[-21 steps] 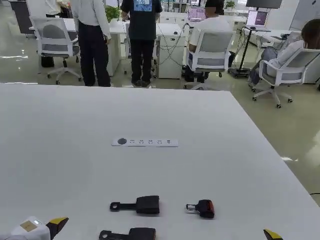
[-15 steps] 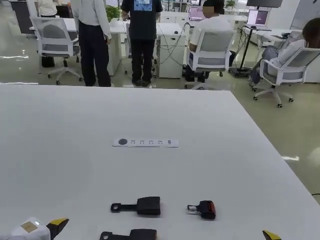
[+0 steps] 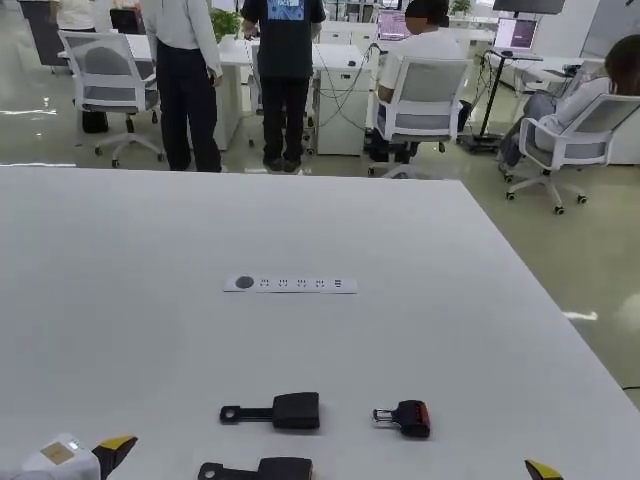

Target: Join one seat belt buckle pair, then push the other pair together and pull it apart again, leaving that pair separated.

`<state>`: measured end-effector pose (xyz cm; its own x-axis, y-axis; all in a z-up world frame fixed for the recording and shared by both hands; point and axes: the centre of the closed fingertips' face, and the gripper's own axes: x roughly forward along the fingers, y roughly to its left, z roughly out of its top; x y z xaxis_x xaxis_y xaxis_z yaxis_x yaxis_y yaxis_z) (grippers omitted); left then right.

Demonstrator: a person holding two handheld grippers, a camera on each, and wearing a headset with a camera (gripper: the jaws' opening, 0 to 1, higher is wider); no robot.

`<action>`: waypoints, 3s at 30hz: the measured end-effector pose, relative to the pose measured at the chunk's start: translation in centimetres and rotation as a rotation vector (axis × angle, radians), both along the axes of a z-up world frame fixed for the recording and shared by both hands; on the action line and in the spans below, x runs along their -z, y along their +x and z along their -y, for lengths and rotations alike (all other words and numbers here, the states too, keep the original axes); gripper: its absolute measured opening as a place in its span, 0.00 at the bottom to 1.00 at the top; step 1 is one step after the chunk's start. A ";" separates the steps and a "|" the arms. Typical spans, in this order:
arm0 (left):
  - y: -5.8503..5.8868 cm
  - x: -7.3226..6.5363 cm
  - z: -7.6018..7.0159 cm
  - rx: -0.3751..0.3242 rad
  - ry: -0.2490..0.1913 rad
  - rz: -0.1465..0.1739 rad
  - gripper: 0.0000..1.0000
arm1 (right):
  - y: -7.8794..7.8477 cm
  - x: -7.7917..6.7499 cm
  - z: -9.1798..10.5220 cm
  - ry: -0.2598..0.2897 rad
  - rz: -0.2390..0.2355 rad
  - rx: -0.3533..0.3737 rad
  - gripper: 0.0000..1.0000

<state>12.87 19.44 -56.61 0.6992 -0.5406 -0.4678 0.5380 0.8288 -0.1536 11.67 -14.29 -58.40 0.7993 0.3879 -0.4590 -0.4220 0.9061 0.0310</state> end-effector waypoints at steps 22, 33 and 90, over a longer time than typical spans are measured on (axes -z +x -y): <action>0.2 1.0 -1.2 -0.009 -0.001 -0.007 0.95 | 0.0 0.7 -0.1 0.002 -0.005 -0.001 0.99; -0.2 0.4 -0.2 -0.005 -0.003 -0.008 0.95 | -0.2 0.5 -0.1 0.001 -0.006 0.001 0.99; -0.4 1.2 0.9 0.051 0.031 -0.039 0.95 | -0.4 1.4 -0.5 -0.043 -0.054 -0.108 0.97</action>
